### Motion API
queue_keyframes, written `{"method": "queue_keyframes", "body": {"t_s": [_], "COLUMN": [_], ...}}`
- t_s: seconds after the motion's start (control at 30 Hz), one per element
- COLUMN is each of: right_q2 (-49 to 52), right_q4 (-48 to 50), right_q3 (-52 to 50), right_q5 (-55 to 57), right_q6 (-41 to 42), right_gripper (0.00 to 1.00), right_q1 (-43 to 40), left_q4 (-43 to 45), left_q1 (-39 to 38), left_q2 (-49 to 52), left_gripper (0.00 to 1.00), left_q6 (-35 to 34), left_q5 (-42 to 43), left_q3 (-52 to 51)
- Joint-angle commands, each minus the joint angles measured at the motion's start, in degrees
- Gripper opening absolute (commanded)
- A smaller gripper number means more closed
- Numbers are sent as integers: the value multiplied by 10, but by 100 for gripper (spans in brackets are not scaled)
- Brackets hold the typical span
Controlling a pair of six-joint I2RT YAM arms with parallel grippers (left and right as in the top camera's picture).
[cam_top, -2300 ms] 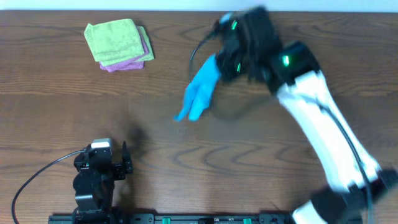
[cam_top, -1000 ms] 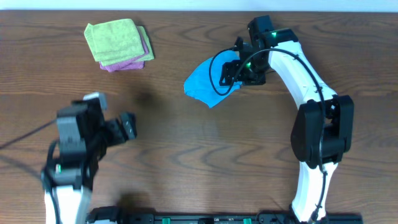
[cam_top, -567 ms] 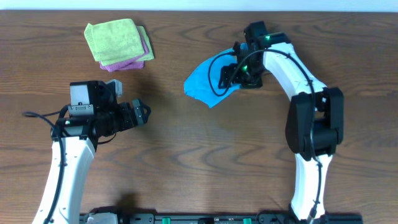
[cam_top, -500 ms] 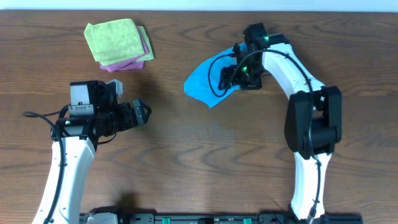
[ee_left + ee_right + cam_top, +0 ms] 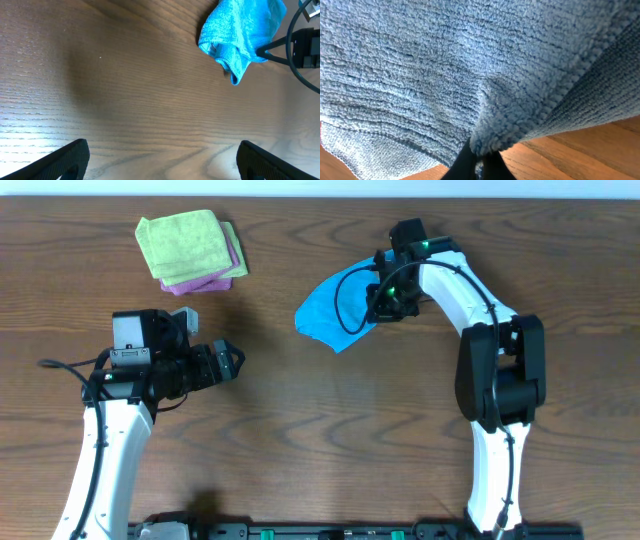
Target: Fold the cloth
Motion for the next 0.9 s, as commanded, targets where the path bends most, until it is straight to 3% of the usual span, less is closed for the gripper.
{"method": "queue_keyframes", "body": {"t_s": [0.0, 0.23, 0.57, 0.87], "right_q2": [7, -40, -71, -36], "right_q4": [-3, 14, 195, 431], "right_q3": [2, 2, 4, 4], "right_q5": [0, 0, 20, 94], "right_q6": [-7, -52, -45, -27], "right_gripper": [1, 1, 1, 1], "right_q1": [-2, 11, 69, 113], "left_q4": [0, 0, 0, 0], "left_q1": [-2, -2, -2, -2], "left_q2": [0, 0, 0, 0], "left_gripper": [95, 95, 95, 95], "left_q6": [0, 0, 0, 0], "left_q5": [2, 2, 5, 5], "left_q3": [11, 11, 11, 11]}}
